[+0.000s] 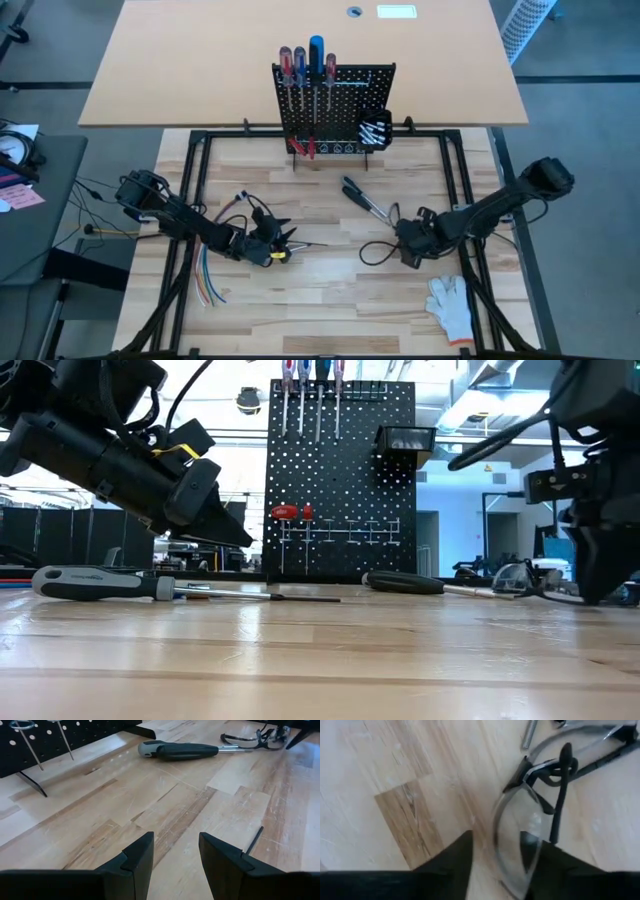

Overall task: Hang tools onto peg board
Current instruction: Hang the safety glasses on the pegboard

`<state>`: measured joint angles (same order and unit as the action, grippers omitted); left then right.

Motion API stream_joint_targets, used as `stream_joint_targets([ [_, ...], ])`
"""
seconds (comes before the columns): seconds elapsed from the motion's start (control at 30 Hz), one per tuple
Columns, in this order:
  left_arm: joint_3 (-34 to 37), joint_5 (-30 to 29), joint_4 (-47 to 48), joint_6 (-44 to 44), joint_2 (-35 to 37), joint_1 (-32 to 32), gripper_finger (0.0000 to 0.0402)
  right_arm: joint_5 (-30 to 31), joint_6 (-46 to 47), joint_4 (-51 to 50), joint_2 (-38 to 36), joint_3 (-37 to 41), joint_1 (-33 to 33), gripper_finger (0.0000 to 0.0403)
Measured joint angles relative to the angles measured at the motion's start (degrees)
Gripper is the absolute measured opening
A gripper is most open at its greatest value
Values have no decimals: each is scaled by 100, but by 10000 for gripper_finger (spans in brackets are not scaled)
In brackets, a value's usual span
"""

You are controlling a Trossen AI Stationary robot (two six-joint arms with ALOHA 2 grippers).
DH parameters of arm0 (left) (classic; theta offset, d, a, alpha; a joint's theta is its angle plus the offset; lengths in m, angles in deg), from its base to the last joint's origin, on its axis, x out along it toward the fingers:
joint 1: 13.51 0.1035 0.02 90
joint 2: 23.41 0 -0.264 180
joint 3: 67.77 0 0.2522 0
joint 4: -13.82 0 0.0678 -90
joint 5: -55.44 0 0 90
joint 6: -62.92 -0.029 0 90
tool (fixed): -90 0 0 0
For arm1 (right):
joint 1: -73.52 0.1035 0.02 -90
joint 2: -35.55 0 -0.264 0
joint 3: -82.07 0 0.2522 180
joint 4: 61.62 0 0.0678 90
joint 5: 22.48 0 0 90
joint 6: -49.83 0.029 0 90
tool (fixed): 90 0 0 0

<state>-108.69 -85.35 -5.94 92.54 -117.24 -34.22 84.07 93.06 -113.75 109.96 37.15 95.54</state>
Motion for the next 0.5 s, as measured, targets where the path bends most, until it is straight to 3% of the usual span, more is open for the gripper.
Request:
stream_joint_targets([
  [0.23,0,61,2,-2,0,-2,150,-17,-14,52,0,0,37,19],
  [0.5,-2,59,0,0,0,0,150,756,-69,550,0,-460,577,12],
])
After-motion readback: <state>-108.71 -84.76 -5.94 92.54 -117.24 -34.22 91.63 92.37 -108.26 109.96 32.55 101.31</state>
